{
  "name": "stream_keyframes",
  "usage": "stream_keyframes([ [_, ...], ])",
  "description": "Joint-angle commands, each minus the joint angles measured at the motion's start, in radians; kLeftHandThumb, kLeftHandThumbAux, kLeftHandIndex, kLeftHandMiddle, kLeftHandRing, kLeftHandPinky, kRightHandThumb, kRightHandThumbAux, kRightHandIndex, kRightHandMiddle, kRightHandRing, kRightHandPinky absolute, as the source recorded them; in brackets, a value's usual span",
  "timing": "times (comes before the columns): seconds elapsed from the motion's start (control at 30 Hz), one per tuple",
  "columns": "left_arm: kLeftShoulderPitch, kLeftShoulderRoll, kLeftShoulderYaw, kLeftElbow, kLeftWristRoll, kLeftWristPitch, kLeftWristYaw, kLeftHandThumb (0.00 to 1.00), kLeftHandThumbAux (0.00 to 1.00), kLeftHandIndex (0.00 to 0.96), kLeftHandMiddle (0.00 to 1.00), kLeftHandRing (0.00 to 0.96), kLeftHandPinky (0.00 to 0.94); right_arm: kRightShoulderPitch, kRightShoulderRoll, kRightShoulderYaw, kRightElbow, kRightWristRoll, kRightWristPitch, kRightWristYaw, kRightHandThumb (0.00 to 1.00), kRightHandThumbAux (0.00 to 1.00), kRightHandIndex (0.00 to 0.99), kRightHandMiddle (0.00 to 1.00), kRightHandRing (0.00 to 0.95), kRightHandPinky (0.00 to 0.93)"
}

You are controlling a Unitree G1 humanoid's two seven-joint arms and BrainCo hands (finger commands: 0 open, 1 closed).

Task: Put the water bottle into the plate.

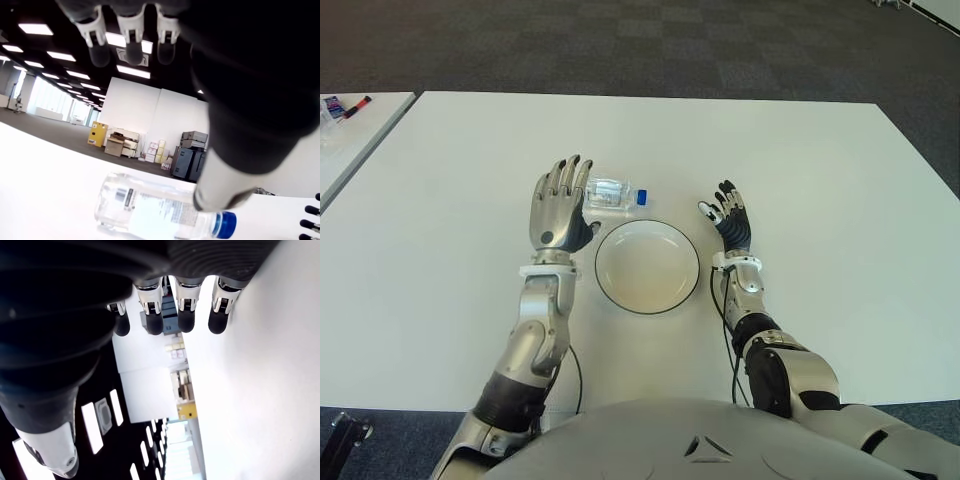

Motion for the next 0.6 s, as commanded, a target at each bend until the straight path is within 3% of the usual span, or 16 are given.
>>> stream_keyframes([
  [0.03,-0.048,0.015,-0.001,0.046,-0.028,-0.006,-0.028,0.094,0.912,0.000,0.000,0.000,0.015,0.057,0.014,0.003,0.049,-0.008,0.041,-0.009,0.066,0.718,0.070,0.061,0.045,0.086],
  [0.2,-0.124,0.027,0.005,0.124,-0.066,-0.020,-0.031,0.133,0.901,0.000,0.000,0.000,0.011,0.056,0.014,0.004,0.052,-0.007,0.041,-0.011,0.069,0.715,0.073,0.063,0.047,0.088],
  [0.33,-0.218,0.063,0.007,0.234,-0.124,-0.080,-0.030,0.184,0.886,0.000,0.000,0.000,0.009,0.055,0.016,0.002,0.053,-0.004,0.038,-0.008,0.070,0.716,0.075,0.064,0.047,0.086],
  [0.6,-0.307,0.138,0.000,0.268,-0.196,-0.165,-0.081,0.389,0.808,0.000,0.000,0.000,0.039,0.055,0.019,0.002,0.055,-0.004,0.035,-0.011,0.069,0.713,0.076,0.060,0.043,0.084],
])
